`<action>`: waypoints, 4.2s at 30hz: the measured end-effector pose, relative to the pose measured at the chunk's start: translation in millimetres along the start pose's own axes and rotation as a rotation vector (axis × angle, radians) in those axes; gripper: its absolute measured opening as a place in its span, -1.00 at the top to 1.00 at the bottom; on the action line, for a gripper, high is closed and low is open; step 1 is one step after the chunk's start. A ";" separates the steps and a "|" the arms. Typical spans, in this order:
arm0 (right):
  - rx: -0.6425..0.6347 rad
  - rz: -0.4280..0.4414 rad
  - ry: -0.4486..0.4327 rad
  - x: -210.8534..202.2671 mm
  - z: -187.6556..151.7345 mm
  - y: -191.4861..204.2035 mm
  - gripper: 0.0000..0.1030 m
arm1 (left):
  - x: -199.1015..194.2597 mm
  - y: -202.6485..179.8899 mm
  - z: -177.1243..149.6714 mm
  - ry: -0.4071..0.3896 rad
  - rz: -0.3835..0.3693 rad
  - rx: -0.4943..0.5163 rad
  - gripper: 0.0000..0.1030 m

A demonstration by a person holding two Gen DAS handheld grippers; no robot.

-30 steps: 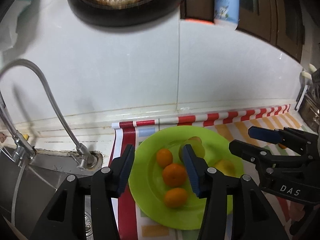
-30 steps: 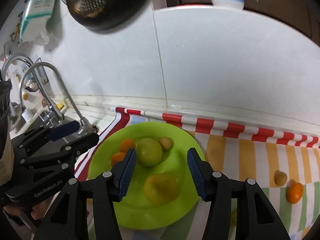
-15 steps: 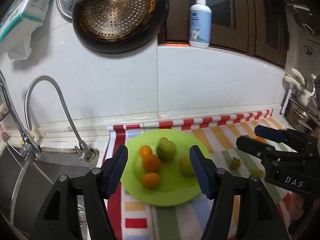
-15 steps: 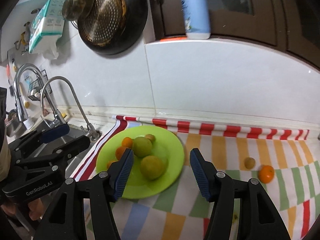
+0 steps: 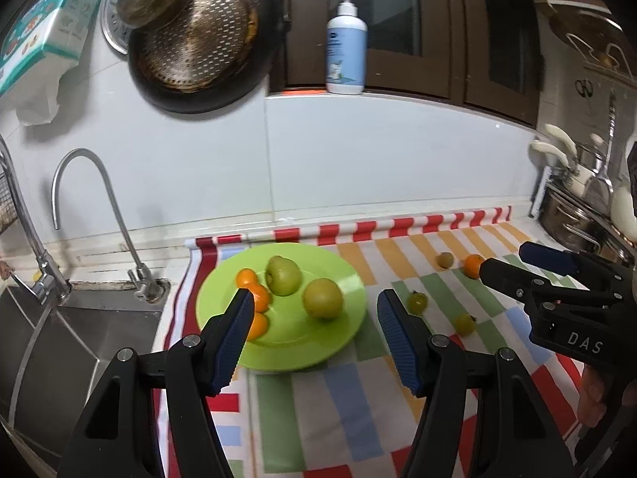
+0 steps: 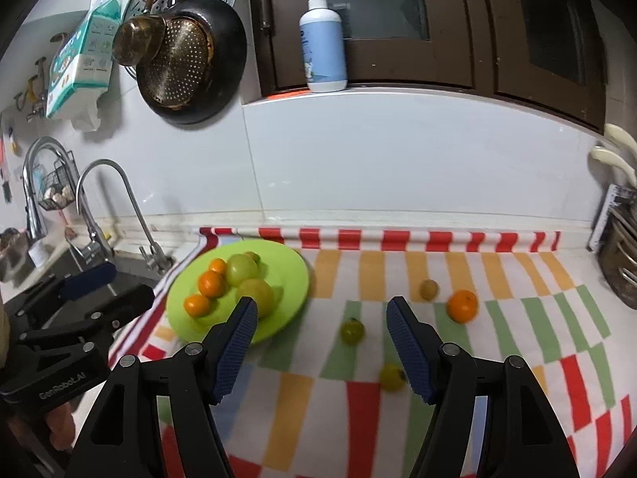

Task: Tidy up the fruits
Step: 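Withdraw both open tools up and away from the green plate, then move the left tool to a small green fruit while the right tool reaches a yellow-green fruit, then close the right tool on the yellow-green fruit while the left tool grips the green fruit, then carry both small fruits over the green plate and open both tools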

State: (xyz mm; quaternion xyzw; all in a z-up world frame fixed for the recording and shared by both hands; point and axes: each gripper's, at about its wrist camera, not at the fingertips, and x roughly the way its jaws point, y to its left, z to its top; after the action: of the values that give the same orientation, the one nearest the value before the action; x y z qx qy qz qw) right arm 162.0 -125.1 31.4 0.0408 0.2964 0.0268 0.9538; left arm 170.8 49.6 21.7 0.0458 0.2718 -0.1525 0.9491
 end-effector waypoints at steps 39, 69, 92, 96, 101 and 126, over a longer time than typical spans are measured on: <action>0.057 -0.056 0.223 72.8 -64.2 -67.1 0.08 | 125.2 -82.0 -19.3 0.132 -0.249 0.199 -0.08; 0.127 -0.046 0.251 99.9 -71.3 -91.6 0.42 | 191.2 -115.4 -17.1 0.261 -0.301 0.264 0.45; 0.096 0.013 0.162 50.9 -49.1 -64.3 0.42 | 103.8 -77.6 -10.0 0.182 -0.236 0.158 0.45; 0.075 0.038 0.141 40.1 -43.9 -52.3 0.42 | 83.0 -66.5 -8.8 0.152 -0.212 0.140 0.45; 0.048 0.068 0.123 34.7 -36.9 -36.4 0.42 | 62.7 -51.7 -7.6 0.122 -0.173 0.106 0.45; -0.139 0.232 0.110 81.6 5.1 26.6 0.42 | 64.7 16.4 1.0 0.107 0.019 -0.011 0.45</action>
State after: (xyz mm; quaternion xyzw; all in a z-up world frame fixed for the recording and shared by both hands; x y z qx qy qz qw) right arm 231.3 -92.7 -7.9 0.0074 0.3389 0.1597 0.9271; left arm 228.6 47.9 -11.6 0.0512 0.3223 -0.1392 0.9350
